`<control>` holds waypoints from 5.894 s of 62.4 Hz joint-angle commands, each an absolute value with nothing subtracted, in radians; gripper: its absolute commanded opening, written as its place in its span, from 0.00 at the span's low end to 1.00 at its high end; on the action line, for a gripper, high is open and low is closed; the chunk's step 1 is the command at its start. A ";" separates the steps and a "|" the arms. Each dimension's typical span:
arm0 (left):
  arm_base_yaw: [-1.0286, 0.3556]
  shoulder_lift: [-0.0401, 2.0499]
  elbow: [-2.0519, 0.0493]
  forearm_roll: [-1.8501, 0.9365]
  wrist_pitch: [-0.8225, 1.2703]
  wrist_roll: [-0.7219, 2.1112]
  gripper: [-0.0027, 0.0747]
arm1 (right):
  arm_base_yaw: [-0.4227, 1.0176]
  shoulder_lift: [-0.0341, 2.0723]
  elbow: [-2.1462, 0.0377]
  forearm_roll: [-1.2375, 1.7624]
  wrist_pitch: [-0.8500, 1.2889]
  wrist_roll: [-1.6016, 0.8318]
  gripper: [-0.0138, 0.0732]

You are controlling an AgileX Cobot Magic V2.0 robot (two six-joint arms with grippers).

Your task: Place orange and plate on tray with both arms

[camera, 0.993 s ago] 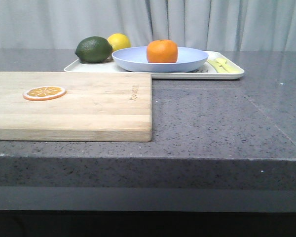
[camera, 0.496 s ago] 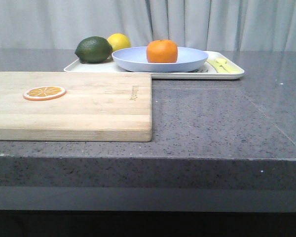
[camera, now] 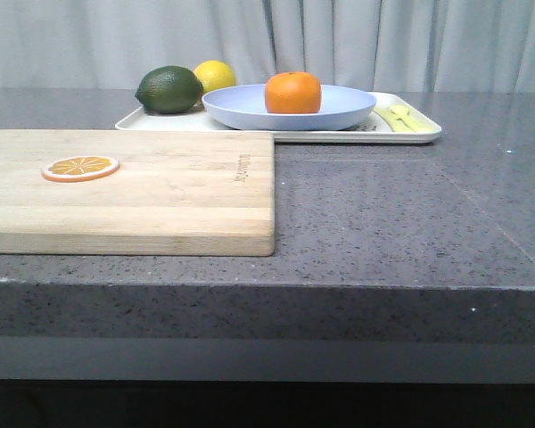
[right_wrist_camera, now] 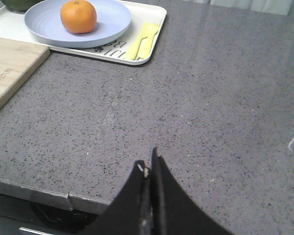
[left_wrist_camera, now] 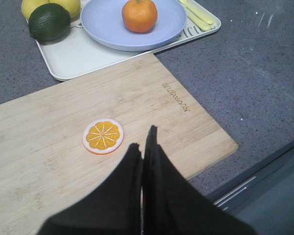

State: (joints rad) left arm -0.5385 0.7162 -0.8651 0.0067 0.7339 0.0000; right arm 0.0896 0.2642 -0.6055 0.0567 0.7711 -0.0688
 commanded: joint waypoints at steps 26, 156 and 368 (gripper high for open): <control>-0.313 0.409 -0.577 0.000 0.662 -0.010 0.01 | 0.087 0.275 -0.629 0.046 0.703 -0.068 0.02; -0.064 -0.023 0.035 0.000 -0.071 -0.088 0.01 | 0.087 0.275 -0.629 0.046 0.704 -0.068 0.02; -0.064 -0.023 0.035 0.000 -0.071 -0.088 0.01 | 0.014 -0.029 0.002 0.046 -0.117 0.009 0.02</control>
State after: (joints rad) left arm -0.0634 -0.0039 0.0073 0.0000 0.0117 -0.0776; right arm 0.0207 -0.0102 0.0267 0.0416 -0.0360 0.0093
